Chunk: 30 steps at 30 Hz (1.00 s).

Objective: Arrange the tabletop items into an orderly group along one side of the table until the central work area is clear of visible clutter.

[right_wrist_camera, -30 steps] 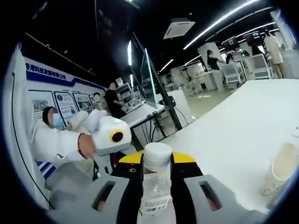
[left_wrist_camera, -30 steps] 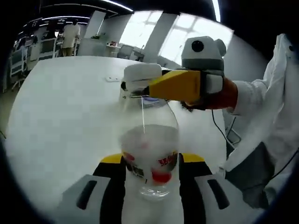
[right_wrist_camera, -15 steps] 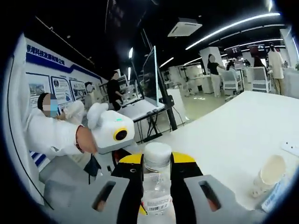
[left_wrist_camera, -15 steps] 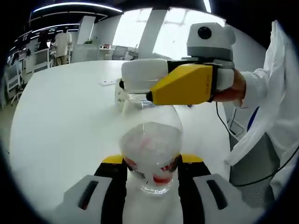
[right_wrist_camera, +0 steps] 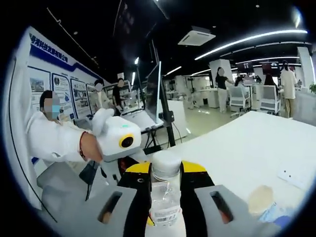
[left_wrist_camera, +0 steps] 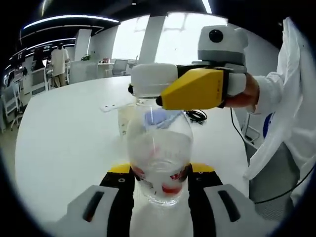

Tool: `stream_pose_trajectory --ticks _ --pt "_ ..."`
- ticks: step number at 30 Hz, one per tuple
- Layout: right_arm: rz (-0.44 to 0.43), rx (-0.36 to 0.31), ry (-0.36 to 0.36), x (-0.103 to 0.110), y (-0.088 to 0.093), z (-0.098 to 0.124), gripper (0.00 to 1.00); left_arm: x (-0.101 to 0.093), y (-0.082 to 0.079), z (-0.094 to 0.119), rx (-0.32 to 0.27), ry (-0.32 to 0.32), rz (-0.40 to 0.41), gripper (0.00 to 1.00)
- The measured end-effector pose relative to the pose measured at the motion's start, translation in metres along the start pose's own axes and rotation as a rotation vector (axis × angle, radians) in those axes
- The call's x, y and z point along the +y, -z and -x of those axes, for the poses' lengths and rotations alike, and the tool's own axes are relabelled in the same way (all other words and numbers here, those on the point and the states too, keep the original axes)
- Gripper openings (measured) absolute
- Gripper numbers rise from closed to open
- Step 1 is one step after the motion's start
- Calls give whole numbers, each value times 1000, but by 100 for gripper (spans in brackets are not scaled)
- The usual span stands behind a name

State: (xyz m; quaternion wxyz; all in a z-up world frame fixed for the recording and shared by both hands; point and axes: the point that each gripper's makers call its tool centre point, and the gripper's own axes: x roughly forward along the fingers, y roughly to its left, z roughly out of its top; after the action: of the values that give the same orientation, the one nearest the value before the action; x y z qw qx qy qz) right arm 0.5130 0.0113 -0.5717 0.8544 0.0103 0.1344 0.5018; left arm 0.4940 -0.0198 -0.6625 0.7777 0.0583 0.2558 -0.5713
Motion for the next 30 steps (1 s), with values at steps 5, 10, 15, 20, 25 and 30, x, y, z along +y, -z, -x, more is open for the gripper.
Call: stream_pose_trajectory --ticks 5,10,15,20,25,30 --pt "31 -13 19 -12 -14 5 19 7 -18 -5 -21 0 -29 42" --pt "68 -28 32 -23 -28 8 19 16 -37 -8 -34 1 -64 42" --pt "98 -33 55 -38 -38 10 19 28 -52 -15 -40 4 -100 41" --pt "138 -26 76 -51 -44 10 19 40 -63 -23 -40 9 -134 41" --pt "182 -4 93 -62 -43 9 19 49 -66 -33 -38 19 -149 41" --pt "204 15 109 -73 -37 8 19 58 -66 -42 -35 28 -152 41"
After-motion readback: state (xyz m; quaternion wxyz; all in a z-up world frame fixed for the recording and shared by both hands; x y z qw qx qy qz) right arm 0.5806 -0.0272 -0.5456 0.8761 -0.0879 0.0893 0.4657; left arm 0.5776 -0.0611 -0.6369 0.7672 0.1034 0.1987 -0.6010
